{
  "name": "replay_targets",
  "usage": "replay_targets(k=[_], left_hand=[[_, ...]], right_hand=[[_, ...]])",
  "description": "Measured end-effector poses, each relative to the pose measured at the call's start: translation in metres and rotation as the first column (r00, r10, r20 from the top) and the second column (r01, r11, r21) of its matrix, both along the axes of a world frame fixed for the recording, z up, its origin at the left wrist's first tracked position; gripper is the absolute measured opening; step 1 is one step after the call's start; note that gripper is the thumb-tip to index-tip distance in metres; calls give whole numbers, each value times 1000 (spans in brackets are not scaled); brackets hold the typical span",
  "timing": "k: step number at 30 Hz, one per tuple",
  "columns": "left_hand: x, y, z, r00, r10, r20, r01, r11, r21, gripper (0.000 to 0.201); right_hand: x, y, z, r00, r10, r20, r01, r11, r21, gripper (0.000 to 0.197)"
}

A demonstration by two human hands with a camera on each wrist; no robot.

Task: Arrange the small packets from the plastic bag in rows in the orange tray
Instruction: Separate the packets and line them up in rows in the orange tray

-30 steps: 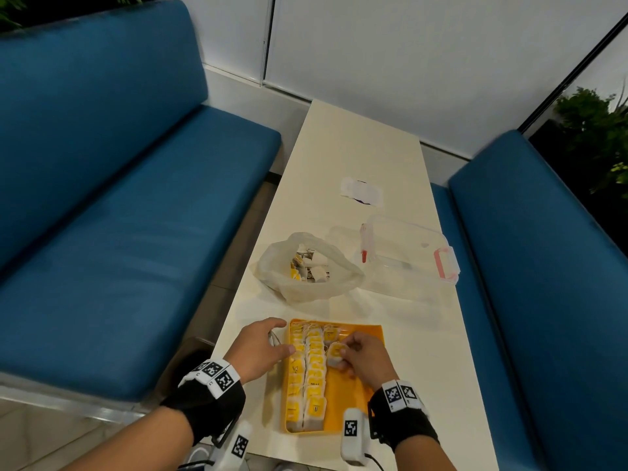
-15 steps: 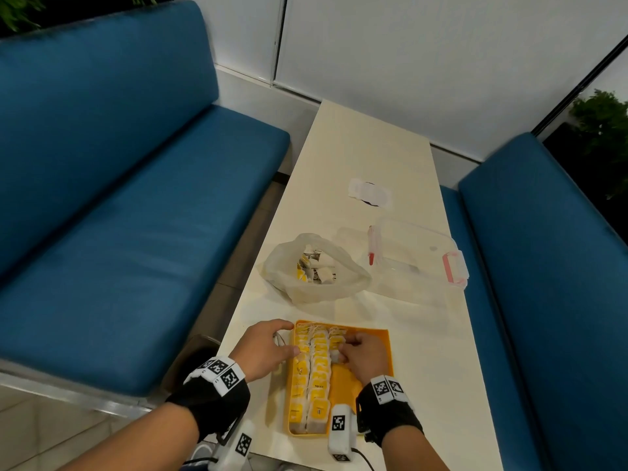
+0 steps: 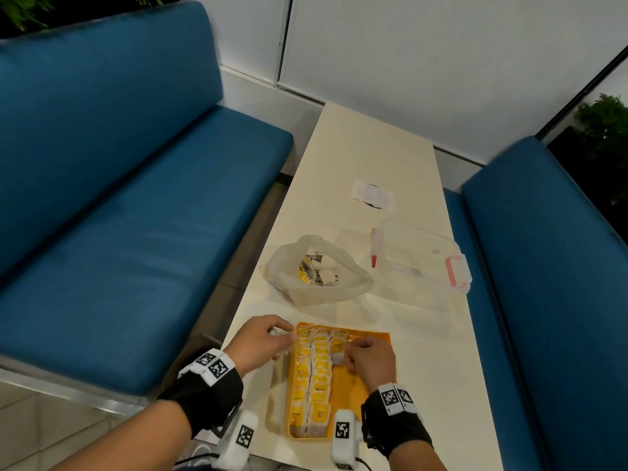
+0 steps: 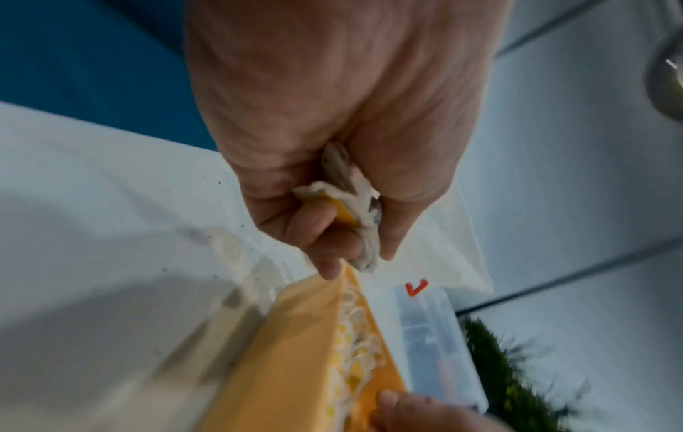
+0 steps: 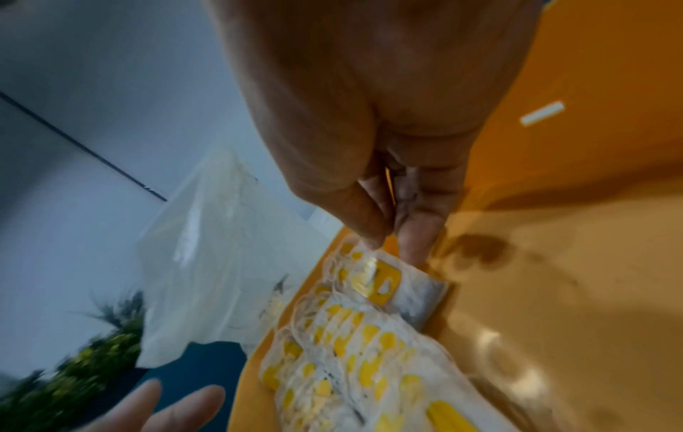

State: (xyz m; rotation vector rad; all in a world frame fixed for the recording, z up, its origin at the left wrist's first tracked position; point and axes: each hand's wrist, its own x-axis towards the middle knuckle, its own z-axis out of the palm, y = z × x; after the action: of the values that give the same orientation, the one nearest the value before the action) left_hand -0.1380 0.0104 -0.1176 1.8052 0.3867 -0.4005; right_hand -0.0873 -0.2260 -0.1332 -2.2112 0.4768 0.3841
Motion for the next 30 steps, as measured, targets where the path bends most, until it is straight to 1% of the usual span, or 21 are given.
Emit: replay_targets(k=[1,2,3,4,6,9,11,13,14,16,17,19,21,23,25,27,28,30], left_hand=[[1,2,3,996,69,-58,-75,992,-104,20],[1,3,5,983,121,-136,-149,964,-220,22],[2,5,8,965,150,-213,-216,919,-330,25],[2,5,11,948,162,-275,-269,869,-414,27],[4,5,14,919,168,-358,-345,785,-515,29],[6,2,18,890,151,-430,-410,676,-612,34],[7,-1,20,889,120,-441,-412,631,-658,37],[7,-2,22,895,96,-436,-398,613,-683,40],[7,-4,23,897,90,-433,-391,617,-683,39],[8,-5,22,898,96,-429,-390,627,-675,37],[7,-6,22,898,100,-429,-392,626,-675,37],[7,-7,21,909,83,-409,-367,624,-690,39],[5,-5,23,934,41,-356,-297,645,-704,35],[3,-4,28,958,5,-285,-215,670,-711,34],[1,-2,31,973,-22,-228,-156,665,-730,34],[-1,0,32,983,-60,-176,-93,661,-744,36],[-1,0,31,986,-79,-146,-54,680,-732,35],[0,-2,30,992,-85,-96,-1,747,-665,27]], right_hand=[[-2,-1,5,999,11,30,-10,1000,-25,6],[-4,-1,11,997,32,71,-29,999,-41,6],[-7,1,19,989,74,126,-69,997,-45,6],[-10,5,28,973,138,186,-132,990,-44,9],[-17,18,47,908,280,311,-286,958,-28,17],[-29,37,64,758,475,447,-509,859,-49,23],[-34,47,66,654,596,466,-634,768,-93,27],[-37,53,63,578,677,455,-711,692,-126,32],[-38,56,61,553,704,445,-733,665,-143,32],[-38,59,56,516,734,441,-749,637,-182,27],[-38,61,53,510,736,446,-744,638,-201,23],[-35,61,49,528,714,460,-718,665,-208,19],[-33,61,48,585,655,478,-676,720,-158,20],[-30,59,50,691,551,468,-606,794,-41,20],[-27,56,54,796,435,421,-512,855,86,19],[-21,53,55,864,338,374,-429,882,196,19],[-18,51,55,889,294,351,-390,887,246,20],[-14,47,55,924,224,309,-324,889,323,21]])
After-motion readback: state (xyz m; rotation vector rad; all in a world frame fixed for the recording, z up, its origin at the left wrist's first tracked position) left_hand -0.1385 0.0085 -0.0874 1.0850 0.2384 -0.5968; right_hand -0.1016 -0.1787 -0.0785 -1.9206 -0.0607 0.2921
